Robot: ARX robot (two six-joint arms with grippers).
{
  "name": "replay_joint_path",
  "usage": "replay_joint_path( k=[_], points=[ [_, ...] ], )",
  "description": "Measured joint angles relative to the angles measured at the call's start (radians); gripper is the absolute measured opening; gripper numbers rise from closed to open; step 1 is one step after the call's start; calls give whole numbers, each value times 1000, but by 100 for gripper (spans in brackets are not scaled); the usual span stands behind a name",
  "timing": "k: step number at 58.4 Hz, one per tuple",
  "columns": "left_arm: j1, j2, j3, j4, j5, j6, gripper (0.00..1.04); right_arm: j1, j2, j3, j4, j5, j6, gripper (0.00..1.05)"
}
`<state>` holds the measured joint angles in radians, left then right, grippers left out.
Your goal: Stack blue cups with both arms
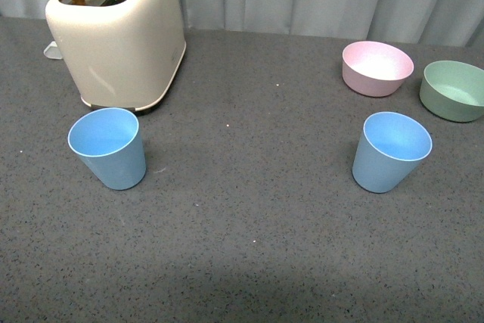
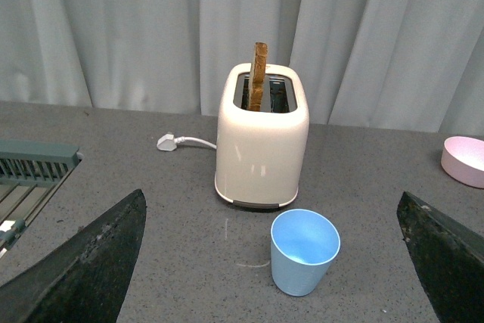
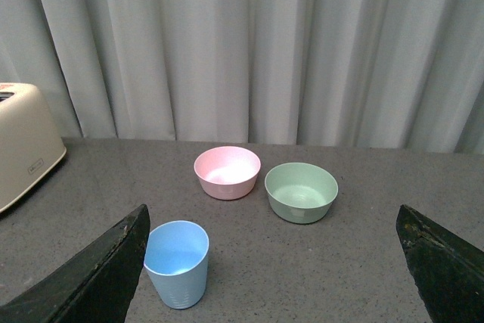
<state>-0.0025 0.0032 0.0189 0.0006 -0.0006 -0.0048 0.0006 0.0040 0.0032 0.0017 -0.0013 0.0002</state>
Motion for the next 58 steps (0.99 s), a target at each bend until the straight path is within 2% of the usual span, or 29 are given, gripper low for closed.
replay_joint_path(
  k=[37, 38, 42, 44, 48, 58],
  points=[
    [0, 0, 0, 0, 0, 0, 98, 0, 0, 0, 0, 0, 0, 95],
    [-1, 2, 1, -2, -8, -2, 98, 0, 0, 0, 0, 0, 0, 95],
    [-35, 92, 50, -125, -181, -46, 98, 0, 0, 0, 0, 0, 0, 95],
    [-32, 163, 64, -134, -228, -65, 98, 0, 0, 0, 0, 1, 0, 95],
    [3, 303, 82, -85, -230, -99, 98, 0, 0, 0, 0, -1, 0, 95],
    [58, 709, 193, 171, -133, -137, 98, 0, 0, 0, 0, 0, 0, 95]
  ],
)
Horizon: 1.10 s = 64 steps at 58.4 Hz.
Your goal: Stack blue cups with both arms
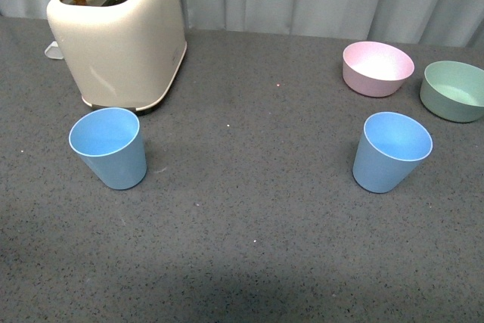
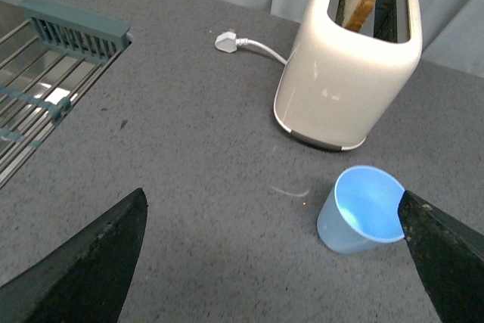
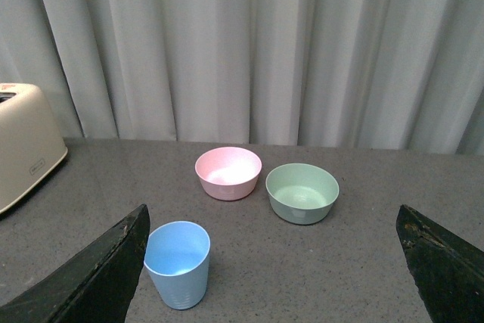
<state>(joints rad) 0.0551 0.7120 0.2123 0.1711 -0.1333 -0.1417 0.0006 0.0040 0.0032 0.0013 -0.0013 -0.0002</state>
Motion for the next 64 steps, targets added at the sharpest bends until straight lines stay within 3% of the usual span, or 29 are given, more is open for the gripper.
replay_joint_path(
  k=[5, 22, 64],
  points=[
    [19, 238, 105, 88, 42, -10, 98, 0, 0, 0, 0, 0, 0, 95],
    [2, 700, 338, 27, 207, -37, 98, 0, 0, 0, 0, 0, 0, 95],
    [-75, 1131, 644, -173, 264, -52, 98, 0, 0, 0, 0, 0, 0, 95]
  ],
)
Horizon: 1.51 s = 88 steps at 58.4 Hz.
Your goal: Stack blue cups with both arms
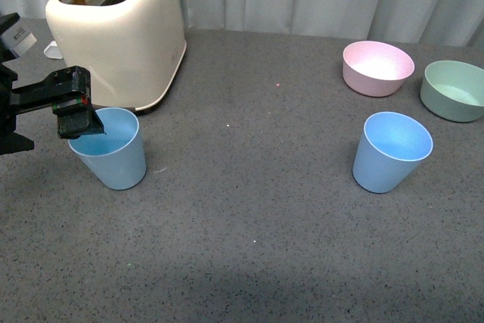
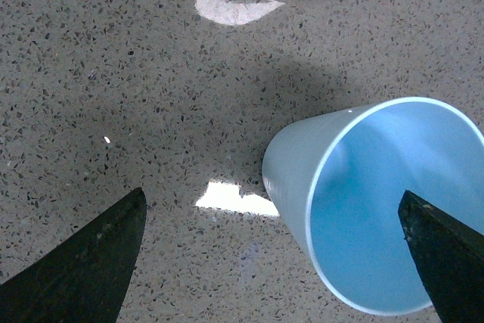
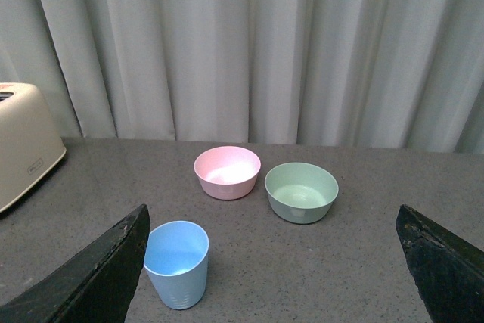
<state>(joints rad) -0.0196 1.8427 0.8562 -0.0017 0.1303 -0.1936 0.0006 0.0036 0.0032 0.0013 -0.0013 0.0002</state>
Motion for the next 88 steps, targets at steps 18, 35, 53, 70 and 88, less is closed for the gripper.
replay_joint_path(
  k=[18, 35, 53, 70, 88],
  points=[
    [-28, 83, 50, -40, -9, -11, 63, 0, 0, 0, 0, 0, 0, 95],
    [-28, 92, 71, -87, -34, -5, 6, 0, 0, 0, 0, 0, 0, 95],
    [-68, 57, 87, -131, -64, 10, 4, 0, 0, 0, 0, 0, 0, 95],
    [-245, 84, 185, -166, -153, 22, 4, 0, 0, 0, 0, 0, 0, 95],
    [-410, 217, 324, -234, -156, -83, 4, 0, 0, 0, 0, 0, 0, 95]
  ],
)
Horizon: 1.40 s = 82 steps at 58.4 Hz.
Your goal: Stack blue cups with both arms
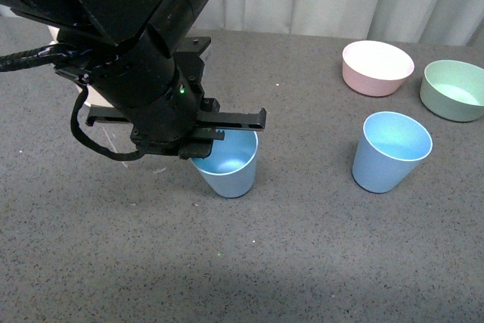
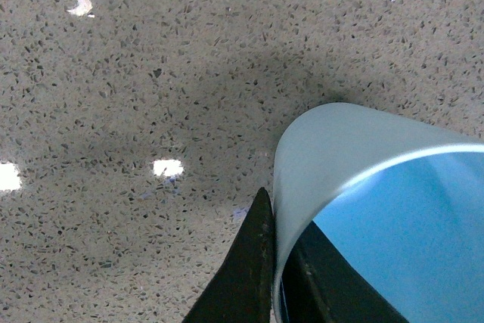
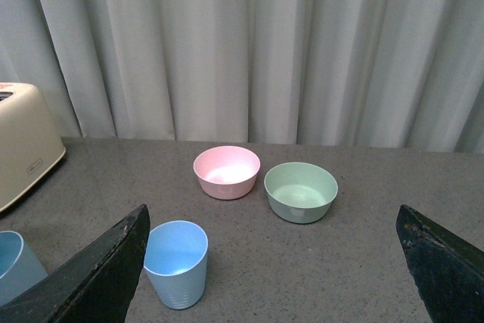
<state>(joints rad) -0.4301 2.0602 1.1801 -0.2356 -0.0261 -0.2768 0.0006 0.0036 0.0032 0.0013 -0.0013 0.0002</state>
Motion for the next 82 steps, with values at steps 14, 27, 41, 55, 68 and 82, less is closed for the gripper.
replay_joint_path(
  k=[14, 27, 41, 55, 68, 82],
  points=[
    [-30, 36, 63, -35, -23, -26, 4, 0, 0, 0, 0, 0, 0, 95],
    [-33, 38, 69, -42, -23, -41, 34, 0, 0, 0, 0, 0, 0, 95],
    [-35, -5, 74, -82, -62, -35, 75, 0, 0, 0, 0, 0, 0, 95],
    [-34, -70, 71, -70, -77, -8, 98, 0, 0, 0, 0, 0, 0, 95],
    [-25, -87, -198, 520, -344, 152, 80, 0, 0, 0, 0, -1, 0, 95],
    [96, -305, -657, 1464, -300, 250, 40, 0, 0, 0, 0, 1, 0, 95]
  ],
)
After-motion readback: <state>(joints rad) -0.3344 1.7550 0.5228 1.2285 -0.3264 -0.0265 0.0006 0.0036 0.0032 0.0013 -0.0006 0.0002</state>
